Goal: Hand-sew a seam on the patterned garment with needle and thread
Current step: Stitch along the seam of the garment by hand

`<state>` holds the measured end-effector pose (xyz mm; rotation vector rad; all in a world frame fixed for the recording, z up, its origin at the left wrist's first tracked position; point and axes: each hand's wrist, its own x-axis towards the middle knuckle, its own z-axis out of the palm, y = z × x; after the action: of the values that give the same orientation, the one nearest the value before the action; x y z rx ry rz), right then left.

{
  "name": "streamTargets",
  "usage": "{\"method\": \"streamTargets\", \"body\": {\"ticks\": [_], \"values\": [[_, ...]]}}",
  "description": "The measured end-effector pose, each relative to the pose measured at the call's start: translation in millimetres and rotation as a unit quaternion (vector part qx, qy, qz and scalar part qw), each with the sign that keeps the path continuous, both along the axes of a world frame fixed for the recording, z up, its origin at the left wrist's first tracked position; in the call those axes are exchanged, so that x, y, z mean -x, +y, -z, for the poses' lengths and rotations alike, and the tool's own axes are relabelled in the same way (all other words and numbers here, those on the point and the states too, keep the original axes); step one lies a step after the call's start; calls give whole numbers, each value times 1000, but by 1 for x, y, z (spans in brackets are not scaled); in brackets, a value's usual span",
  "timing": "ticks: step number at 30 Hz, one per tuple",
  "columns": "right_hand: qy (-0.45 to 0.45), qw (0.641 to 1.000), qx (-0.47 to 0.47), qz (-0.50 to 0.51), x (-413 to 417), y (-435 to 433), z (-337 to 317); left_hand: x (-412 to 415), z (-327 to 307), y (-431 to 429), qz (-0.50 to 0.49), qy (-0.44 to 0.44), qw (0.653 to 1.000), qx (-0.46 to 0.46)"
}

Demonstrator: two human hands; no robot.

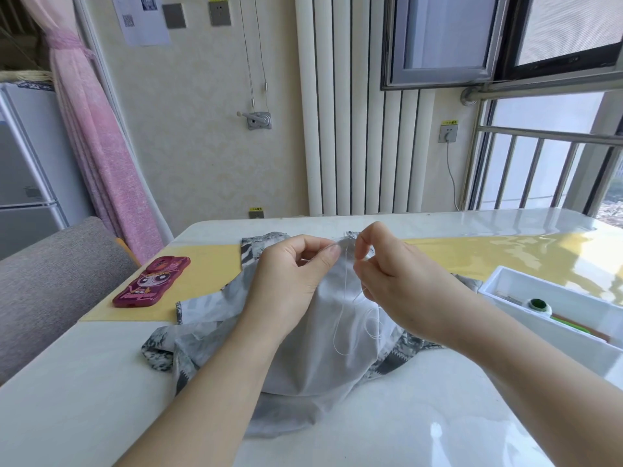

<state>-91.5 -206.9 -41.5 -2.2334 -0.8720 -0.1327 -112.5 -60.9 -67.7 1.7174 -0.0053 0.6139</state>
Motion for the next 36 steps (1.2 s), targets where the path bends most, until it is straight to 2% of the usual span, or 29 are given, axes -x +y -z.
{"method": "streamTargets", "body": {"ticks": [11, 21, 29, 36], "values": [[12, 1000, 10, -2, 0, 1, 0, 1, 1, -1, -17, -4, 1000, -23], [21, 1000, 1, 0, -2, 1, 0, 5, 1, -7, -54, -54, 994, -82], [18, 1000, -23, -3, -3, 5, -1, 2, 13, -5, -160, -199, 940, -226], [27, 997, -73, -17, -4, 15, 3, -3, 20, 0, -219, -259, 887, -312]]}}
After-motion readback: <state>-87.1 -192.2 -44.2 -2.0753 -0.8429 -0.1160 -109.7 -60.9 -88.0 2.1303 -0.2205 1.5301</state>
